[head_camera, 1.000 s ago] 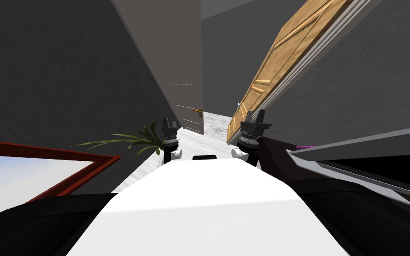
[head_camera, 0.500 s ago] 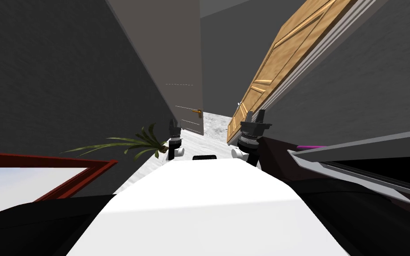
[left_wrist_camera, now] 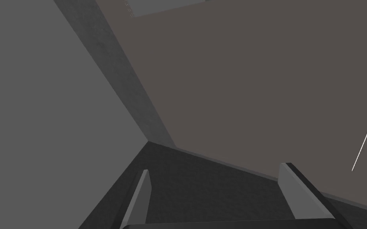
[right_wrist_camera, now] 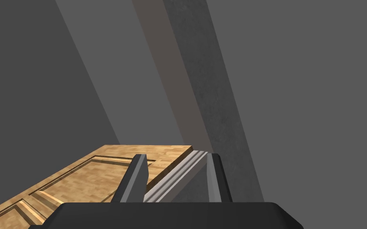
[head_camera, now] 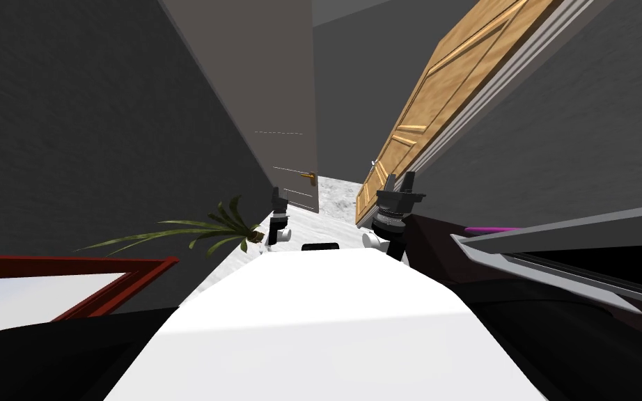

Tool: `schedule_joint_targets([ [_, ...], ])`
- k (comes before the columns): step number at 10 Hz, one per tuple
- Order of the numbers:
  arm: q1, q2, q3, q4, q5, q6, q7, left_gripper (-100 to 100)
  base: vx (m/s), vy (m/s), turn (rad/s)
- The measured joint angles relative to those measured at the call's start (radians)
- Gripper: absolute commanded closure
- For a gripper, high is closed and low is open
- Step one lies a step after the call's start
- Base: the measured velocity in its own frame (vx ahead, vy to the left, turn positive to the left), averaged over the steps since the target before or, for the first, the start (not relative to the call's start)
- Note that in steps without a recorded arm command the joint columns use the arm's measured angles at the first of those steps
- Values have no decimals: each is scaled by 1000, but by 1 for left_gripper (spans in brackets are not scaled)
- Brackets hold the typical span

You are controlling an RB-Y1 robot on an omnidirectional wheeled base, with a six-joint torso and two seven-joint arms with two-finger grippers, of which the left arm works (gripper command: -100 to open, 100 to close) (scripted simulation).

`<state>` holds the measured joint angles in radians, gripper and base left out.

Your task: Push the door open

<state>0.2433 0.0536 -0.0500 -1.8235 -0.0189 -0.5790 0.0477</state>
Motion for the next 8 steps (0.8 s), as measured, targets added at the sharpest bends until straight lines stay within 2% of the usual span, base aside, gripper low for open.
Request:
schedule_joint_targets([
  [2,-28,1,-7,52,3,2,-1,-100,54,42,-61],
  [3,-57,6,-8,83,9,6,3,-100,60,49,-39],
  [4,-67,4,-13,111,9,7,2,-100,57,58,-50],
  [5,-85,12,-14,136,15,12,7,-100,45,45,-26],
  [6,-104,13,-13,164,17,17,9,-100,56,45,-47],
  [8,-156,15,-21,236,24,19,9,-100,76,53,-65],
])
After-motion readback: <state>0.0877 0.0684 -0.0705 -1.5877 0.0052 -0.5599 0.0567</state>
